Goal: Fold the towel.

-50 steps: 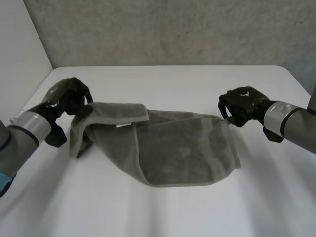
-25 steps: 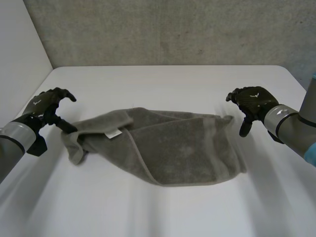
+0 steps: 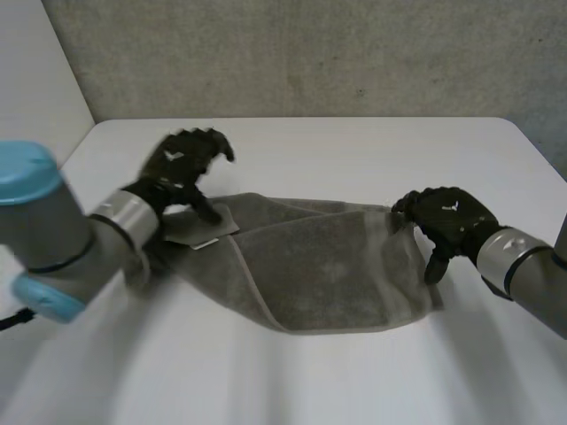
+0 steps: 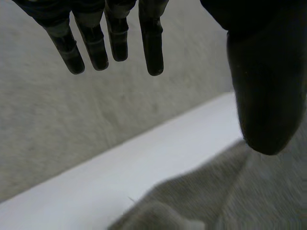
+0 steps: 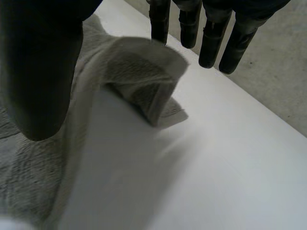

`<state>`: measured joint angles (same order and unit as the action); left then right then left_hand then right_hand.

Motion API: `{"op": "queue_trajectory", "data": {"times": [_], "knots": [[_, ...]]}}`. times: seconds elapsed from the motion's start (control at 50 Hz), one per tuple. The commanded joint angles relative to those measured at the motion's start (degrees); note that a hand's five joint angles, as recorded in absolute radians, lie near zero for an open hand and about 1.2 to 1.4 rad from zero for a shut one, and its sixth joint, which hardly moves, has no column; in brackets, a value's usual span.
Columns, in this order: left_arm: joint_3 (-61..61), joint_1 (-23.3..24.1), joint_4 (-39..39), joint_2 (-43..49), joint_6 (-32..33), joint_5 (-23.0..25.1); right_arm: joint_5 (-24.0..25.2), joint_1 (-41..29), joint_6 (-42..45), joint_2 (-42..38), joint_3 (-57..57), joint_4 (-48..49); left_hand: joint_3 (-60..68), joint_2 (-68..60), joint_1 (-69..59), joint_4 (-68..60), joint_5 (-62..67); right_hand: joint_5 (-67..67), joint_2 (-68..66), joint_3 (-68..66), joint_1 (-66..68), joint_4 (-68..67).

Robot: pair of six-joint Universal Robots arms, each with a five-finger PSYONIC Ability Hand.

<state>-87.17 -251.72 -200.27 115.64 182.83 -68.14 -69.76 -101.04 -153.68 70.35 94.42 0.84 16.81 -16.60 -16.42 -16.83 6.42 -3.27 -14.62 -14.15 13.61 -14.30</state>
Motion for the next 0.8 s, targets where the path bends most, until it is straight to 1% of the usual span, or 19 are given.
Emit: {"op": "queue_trajectory", "data": {"times": [0.02,0.04,0.08,0.1,0.14,0.28,0.36,0.4,0.42,0.46,0.56,0.6,0.66,0.7,0.8], "knots": [[10.51,5.53,5.85,12.74,15.60,-7.86,-0.03,0.05,2.50,0.67,5.15,4.17,-0.04,-0.18,-0.36,0.06,0.36,3.27,4.62,4.15,-3.61,4.30],[10.53,5.54,5.85,12.76,15.63,-7.89,-0.03,0.05,2.51,0.67,5.16,4.17,-0.04,-0.18,-0.36,0.06,0.36,3.27,4.62,4.15,-3.61,4.30],[13.85,5.81,6.82,16.53,19.74,-11.56,-0.29,0.14,3.91,0.58,5.69,4.26,-0.21,-0.01,-0.19,0.23,0.19,3.27,4.62,4.15,-3.61,4.30],[13.87,5.81,6.82,16.54,19.76,-11.58,-0.29,0.14,3.91,0.58,5.69,4.26,-0.21,-0.01,-0.19,0.23,0.19,3.27,4.62,4.15,-3.61,4.30],[16.14,5.89,6.82,18.91,22.03,-13.77,-0.29,0.40,4.61,0.32,5.95,4.26,-0.21,-0.01,-0.19,0.23,0.19,3.27,4.62,4.15,-3.61,4.30],[19.31,6.16,7.35,21.81,22.75,-14.74,-0.29,0.49,4.79,-0.47,6.04,4.78,0.13,-0.34,-0.53,-0.11,0.52,3.27,4.62,4.15,-3.61,4.30],[19.58,6.25,7.35,21.90,22.75,-16.06,-0.12,0.58,4.79,-0.47,6.04,4.96,0.13,-0.34,-0.53,-0.11,0.52,3.27,4.62,4.15,-3.61,4.30],[19.84,6.25,7.26,21.90,22.83,-18.07,-0.03,0.58,4.79,-0.56,6.04,4.96,1.46,-1.68,-1.86,-1.44,1.86,3.27,4.62,4.15,-3.61,4.30],[19.84,6.25,7.26,21.90,22.84,-18.08,-0.03,0.58,4.79,-0.56,6.04,4.96,1.47,-1.69,-1.87,-1.46,1.87,3.27,4.62,4.15,-3.61,4.30],[20.11,6.25,7.26,21.90,22.92,-19.48,-0.03,0.58,4.88,-1.00,6.04,4.96,9.50,-9.71,-9.90,-9.48,9.90,3.27,4.62,4.15,-3.61,4.30],[20.02,6.25,7.35,21.90,23.89,-20.10,0.06,0.49,4.88,-1.44,6.13,4.88,13.42,-13.63,-13.82,-13.40,13.81,3.27,4.62,4.15,-3.61,4.30],[19.41,6.16,7.44,21.47,25.90,-20.89,0.15,0.49,4.88,-1.35,6.13,4.88,15.77,-15.98,-16.16,-15.75,16.16,3.27,4.62,4.15,-3.61,4.30],[19.05,5.98,7.35,21.11,26.70,-21.77,0.50,0.40,4.88,-0.92,6.13,4.61,15.94,-16.16,-16.34,-15.92,16.34,3.27,4.62,4.15,-3.61,4.30],[18.70,5.46,7.35,20.76,27.14,-23.43,0.59,0.49,4.88,-0.74,6.13,4.26,15.77,-15.99,-16.17,-15.75,16.17,3.27,4.62,4.15,-3.61,4.30],[18.18,5.10,7.70,20.32,27.32,-24.23,0.59,0.23,6.55,-0.03,6.39,4.08,16.44,-16.66,-16.84,-16.42,16.84,3.27,4.62,4.15,-3.61,4.30]]}}
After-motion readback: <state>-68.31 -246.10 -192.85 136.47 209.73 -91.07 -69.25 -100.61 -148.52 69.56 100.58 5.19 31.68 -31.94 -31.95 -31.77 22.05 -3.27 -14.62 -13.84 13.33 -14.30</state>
